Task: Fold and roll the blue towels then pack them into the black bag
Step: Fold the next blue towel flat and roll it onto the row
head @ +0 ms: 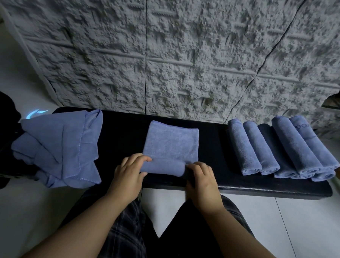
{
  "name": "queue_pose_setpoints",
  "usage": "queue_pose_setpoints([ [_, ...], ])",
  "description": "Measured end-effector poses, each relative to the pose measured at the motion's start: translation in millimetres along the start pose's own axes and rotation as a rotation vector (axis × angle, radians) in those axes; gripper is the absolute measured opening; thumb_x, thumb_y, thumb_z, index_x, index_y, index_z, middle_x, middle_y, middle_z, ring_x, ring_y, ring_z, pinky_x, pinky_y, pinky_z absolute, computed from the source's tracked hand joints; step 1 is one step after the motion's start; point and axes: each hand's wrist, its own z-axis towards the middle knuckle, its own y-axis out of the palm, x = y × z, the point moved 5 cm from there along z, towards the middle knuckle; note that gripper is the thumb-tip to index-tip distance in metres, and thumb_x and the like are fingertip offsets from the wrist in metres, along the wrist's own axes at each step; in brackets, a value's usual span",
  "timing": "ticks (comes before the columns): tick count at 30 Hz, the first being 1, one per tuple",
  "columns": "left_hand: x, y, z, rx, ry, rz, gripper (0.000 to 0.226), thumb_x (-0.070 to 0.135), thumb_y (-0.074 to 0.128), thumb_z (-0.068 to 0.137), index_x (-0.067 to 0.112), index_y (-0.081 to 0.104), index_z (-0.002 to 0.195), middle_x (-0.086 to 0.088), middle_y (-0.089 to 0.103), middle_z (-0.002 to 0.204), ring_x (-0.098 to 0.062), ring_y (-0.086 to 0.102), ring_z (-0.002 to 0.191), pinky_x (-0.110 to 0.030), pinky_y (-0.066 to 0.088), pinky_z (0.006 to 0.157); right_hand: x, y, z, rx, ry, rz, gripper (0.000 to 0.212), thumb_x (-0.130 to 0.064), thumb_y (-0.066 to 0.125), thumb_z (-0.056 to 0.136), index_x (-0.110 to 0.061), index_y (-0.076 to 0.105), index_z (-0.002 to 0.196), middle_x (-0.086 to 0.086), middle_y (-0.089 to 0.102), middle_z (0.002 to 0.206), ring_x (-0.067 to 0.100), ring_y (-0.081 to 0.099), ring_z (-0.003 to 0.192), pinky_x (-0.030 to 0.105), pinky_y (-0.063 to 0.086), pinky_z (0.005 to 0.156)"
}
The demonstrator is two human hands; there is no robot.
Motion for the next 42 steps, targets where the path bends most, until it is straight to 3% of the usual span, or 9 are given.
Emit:
queue_pose_setpoints([
  [8,0,2,-4,-0.095,-0.102,-0.003,0.034,0.025,0.044,0.097,0.027,0.044,0.131,0.011,0.044,0.129,-0.014,0.037,0.115,-0.029,0.024,0.094,6,-9,3,-0.067,0.107,0.119,0.034,-0.011,0.065,0.082,-0.010,0.063,0.116,0.002,0.060,0.106,0.016,0.050,0.098,0.015,0.031,0.084],
  [15,5,-6,-9,-0.083,-0.122,-0.144,0.029,0.021,0.044,0.097,0.018,0.049,0.126,0.003,0.052,0.117,-0.009,0.033,0.100,-0.030,0.034,0.090,8,-11,-3,-0.115,0.281,0.266,0.029,-0.021,0.058,0.089,-0.012,0.056,0.117,-0.005,0.056,0.104,0.013,0.052,0.103,0.018,0.038,0.084],
  [19,10,-7,-14,-0.116,-0.168,-0.154,0.033,0.024,0.036,0.099,0.014,0.045,0.129,0.006,0.042,0.108,-0.012,0.035,0.106,-0.029,0.034,0.093,8,-15,-7,-0.149,0.394,0.357,0.025,-0.021,0.055,0.091,-0.014,0.056,0.115,-0.009,0.057,0.098,-0.003,0.053,0.086,0.001,0.037,0.065],
  [27,3,-1,-14,-0.118,-0.201,0.000,0.034,0.030,0.034,0.099,0.011,0.052,0.121,-0.004,0.049,0.118,-0.019,0.037,0.108,-0.028,0.032,0.092,10,-12,-8,-0.140,0.529,0.437,0.018,-0.025,0.050,0.095,-0.015,0.054,0.110,-0.011,0.055,0.090,-0.005,0.050,0.078,0.003,0.037,0.054],
  [30,4,-3,-9,-0.022,-0.191,0.007,0.025,0.025,0.046,0.096,0.009,0.058,0.111,-0.008,0.047,0.114,-0.025,0.040,0.104,-0.031,0.035,0.087,11,-11,-7,-0.060,0.493,0.384,0.016,-0.022,0.054,0.093,-0.015,0.051,0.107,-0.004,0.052,0.098,0.005,0.049,0.085,0.007,0.036,0.064],
  [33,17,-10,-3,0.093,-0.070,-0.009,0.008,0.006,0.059,0.086,0.010,0.056,0.092,-0.005,0.046,0.103,-0.024,0.043,0.092,-0.032,0.036,0.077,7,-14,-4,0.103,0.281,0.141,0.012,-0.009,0.061,0.086,-0.010,0.058,0.097,0.000,0.047,0.095,0.016,0.038,0.090,0.025,0.033,0.078],
  [37,25,-8,-5,0.092,0.128,0.082,0.032,-0.014,0.060,0.070,0.017,0.058,0.079,0.001,0.051,0.093,-0.014,0.039,0.085,-0.030,0.039,0.068,-7,-16,-4,0.139,0.038,0.049,0.019,0.008,0.061,0.073,-0.009,0.066,0.081,0.004,0.056,0.087,0.018,0.041,0.083,0.026,0.039,0.070],
  [40,21,-5,-10,0.073,0.111,0.043,0.025,0.007,0.040,0.081,0.022,0.056,0.093,0.007,0.047,0.104,-0.011,0.037,0.095,-0.031,0.038,0.079,-6,-16,-4,0.131,0.032,0.045,0.016,-0.005,0.056,0.075,-0.010,0.066,0.086,0.002,0.059,0.093,0.019,0.044,0.087,0.026,0.042,0.075],
  [42,19,-5,-11,0.039,0.086,0.016,0.029,0.024,0.033,0.085,0.024,0.055,0.103,0.012,0.045,0.113,-0.009,0.035,0.104,-0.030,0.031,0.087,-2,-11,-4,0.036,0.079,0.052,0.027,-0.017,0.053,0.075,-0.011,0.064,0.100,0.000,0.057,0.107,0.018,0.041,0.100,0.024,0.038,0.086],
])
